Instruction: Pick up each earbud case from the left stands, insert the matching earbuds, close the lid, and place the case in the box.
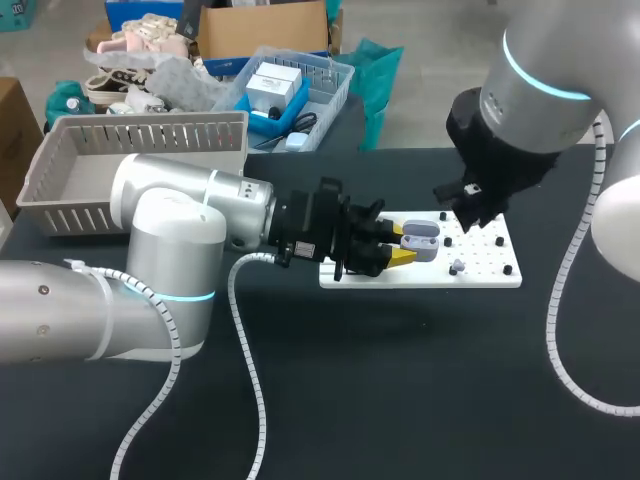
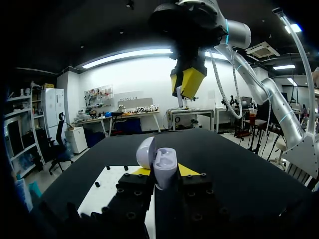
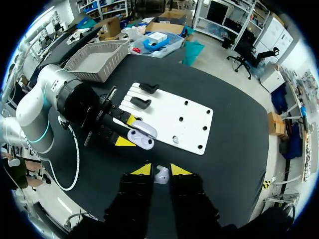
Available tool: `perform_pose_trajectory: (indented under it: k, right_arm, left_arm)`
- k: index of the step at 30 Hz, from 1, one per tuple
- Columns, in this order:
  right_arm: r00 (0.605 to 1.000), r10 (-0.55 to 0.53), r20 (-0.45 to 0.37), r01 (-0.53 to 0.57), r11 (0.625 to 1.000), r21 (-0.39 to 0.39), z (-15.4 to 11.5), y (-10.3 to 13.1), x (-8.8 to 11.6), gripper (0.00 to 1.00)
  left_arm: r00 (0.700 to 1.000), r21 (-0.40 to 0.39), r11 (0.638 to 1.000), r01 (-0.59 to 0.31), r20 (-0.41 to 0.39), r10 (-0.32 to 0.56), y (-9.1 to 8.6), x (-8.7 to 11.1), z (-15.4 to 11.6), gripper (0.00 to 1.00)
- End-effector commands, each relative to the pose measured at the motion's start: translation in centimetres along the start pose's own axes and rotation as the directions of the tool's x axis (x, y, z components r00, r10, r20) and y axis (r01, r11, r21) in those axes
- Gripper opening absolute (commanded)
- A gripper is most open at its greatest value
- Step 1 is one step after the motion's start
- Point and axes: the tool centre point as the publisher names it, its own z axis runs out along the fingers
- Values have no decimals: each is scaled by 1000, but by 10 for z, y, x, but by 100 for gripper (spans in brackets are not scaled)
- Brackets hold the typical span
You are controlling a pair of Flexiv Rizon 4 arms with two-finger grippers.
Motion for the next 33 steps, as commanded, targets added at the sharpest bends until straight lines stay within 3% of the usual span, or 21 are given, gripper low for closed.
perform_pose_trajectory:
  k: [1,8,14,24,33]
  right_arm:
    - [996,87,25,-89,994,61,8,15,-3,0]
    - [969,243,44,-247,954,171,8,19,-7,0]
    - [957,289,22,-287,934,211,13,22,-8,0]
    - [914,403,46,-406,901,156,13,24,-11,0]
    - [914,403,46,-406,901,156,13,24,-11,0]
  left_arm:
    - [1000,-3,1000,-1,0,1,-1,0,0,0]
    - [1000,-3,1000,-1,0,1,-1,0,0,0]
    - [1000,-3,1000,-1,0,1,-1,0,0,0]
    - [1000,-3,1000,-1,0,1,-1,0,0,0]
    - [1000,-3,1000,-1,0,1,-1,0,0,0]
